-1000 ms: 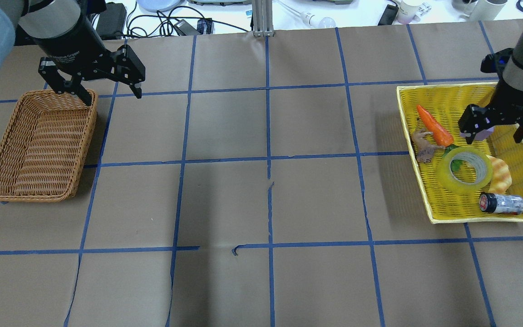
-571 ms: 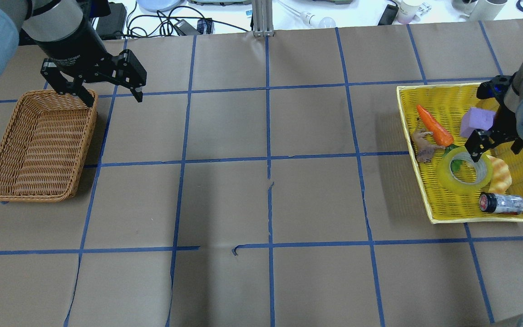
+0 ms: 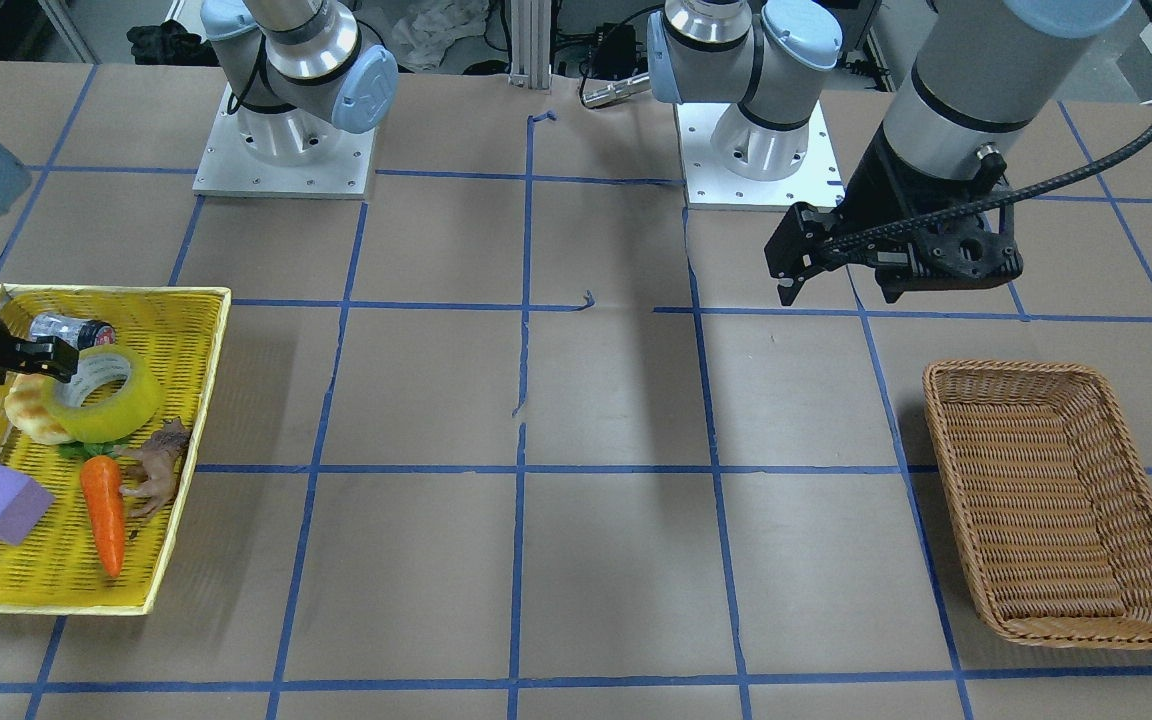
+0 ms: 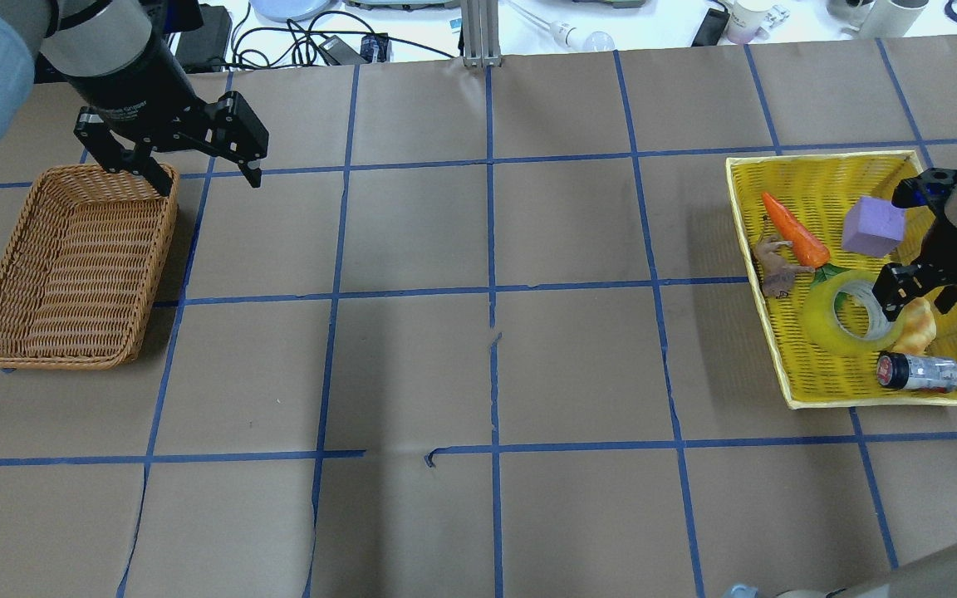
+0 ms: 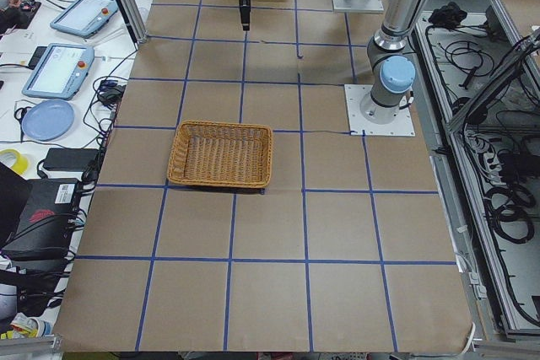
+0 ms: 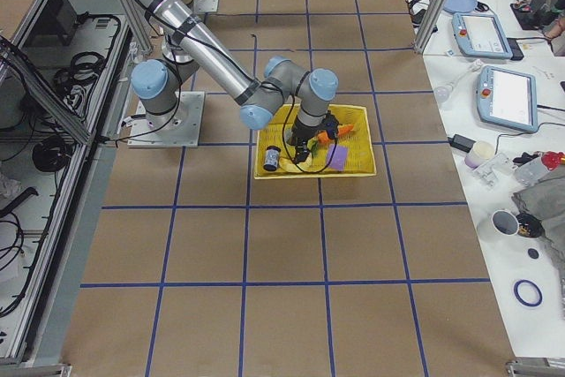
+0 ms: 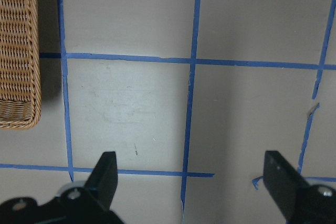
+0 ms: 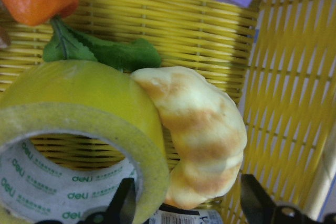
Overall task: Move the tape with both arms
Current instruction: 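Lower the right gripper into the yellow tray over the tape roll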
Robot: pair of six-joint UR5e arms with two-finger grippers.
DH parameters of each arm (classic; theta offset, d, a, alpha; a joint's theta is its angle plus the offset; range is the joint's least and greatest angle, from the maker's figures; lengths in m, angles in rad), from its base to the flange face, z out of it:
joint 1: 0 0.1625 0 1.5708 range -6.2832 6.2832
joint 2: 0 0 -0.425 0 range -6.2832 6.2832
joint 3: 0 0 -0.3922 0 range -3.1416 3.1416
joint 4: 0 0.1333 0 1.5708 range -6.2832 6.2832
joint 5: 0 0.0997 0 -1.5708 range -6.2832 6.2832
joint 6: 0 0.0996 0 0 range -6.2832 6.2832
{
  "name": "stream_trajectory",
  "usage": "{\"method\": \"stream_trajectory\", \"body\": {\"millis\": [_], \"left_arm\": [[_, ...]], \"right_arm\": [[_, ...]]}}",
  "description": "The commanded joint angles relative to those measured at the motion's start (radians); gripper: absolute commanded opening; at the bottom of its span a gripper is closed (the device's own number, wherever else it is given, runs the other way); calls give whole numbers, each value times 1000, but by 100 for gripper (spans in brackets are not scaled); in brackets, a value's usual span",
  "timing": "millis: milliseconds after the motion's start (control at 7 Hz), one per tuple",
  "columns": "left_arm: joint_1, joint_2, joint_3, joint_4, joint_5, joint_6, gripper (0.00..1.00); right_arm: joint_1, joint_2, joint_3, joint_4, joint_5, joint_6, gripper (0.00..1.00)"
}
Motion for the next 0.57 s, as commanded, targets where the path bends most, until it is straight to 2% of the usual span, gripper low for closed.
{"method": "stream_trajectory", "body": {"millis": [0, 143, 429], "left_arm": [[1, -1, -1, 0, 0, -4, 100], [1, -1, -1, 0, 0, -6, 100], [1, -1, -1, 0, -2, -7, 100]], "right_arm": [[-2, 2, 5, 1, 54, 4, 78], [-2, -7, -4, -5, 54, 3, 100], [3, -1, -12, 0, 56, -6, 100]]}}
